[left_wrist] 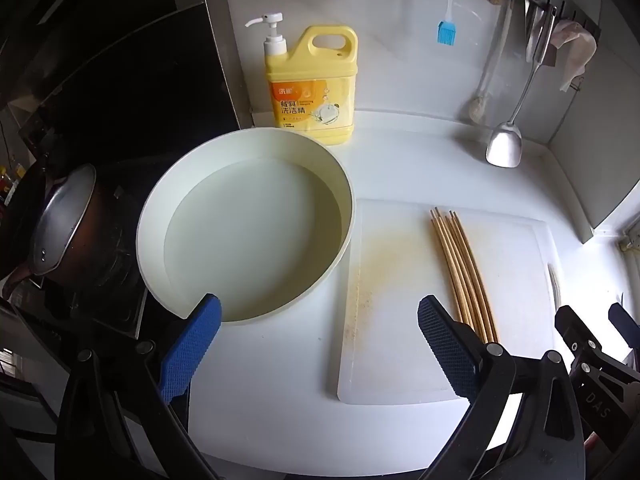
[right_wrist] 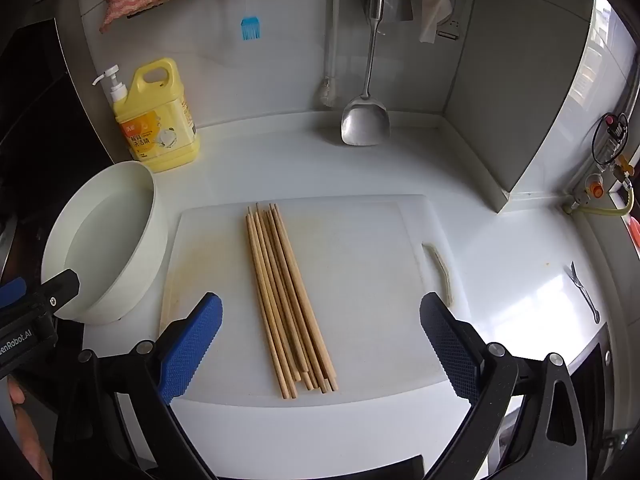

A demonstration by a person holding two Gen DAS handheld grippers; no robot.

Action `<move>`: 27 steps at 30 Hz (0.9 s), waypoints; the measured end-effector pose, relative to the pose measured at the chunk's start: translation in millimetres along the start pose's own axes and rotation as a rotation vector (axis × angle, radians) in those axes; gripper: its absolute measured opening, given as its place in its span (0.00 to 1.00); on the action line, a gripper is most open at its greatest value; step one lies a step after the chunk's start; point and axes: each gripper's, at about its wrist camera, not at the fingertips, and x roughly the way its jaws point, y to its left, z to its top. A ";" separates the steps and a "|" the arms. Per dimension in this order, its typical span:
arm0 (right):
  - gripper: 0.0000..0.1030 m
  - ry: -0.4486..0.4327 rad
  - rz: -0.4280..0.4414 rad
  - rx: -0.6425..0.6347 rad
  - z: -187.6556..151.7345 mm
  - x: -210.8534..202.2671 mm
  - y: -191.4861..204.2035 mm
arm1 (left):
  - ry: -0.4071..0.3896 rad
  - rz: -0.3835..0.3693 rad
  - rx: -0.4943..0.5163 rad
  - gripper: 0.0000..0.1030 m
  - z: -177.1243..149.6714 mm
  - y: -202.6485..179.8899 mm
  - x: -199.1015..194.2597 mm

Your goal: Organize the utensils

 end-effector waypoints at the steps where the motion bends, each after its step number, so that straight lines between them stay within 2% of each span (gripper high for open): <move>1: 0.92 0.000 0.000 0.000 0.0 -0.1 0.0 | 0.003 -0.001 0.000 0.94 -0.4 -0.2 0.3; 12: 0.92 0.002 -0.004 -0.002 -0.3 -1.1 0.1 | 0.027 -0.010 0.020 0.94 1.3 -2.4 -4.1; 13: 0.92 0.002 -0.004 -0.001 -0.4 -1.3 0.1 | 0.006 0.004 0.002 0.94 3.5 1.7 0.1; 27: 0.92 0.001 -0.002 0.000 -0.7 -2.7 -0.1 | 0.010 0.002 0.008 0.94 4.0 1.1 -3.3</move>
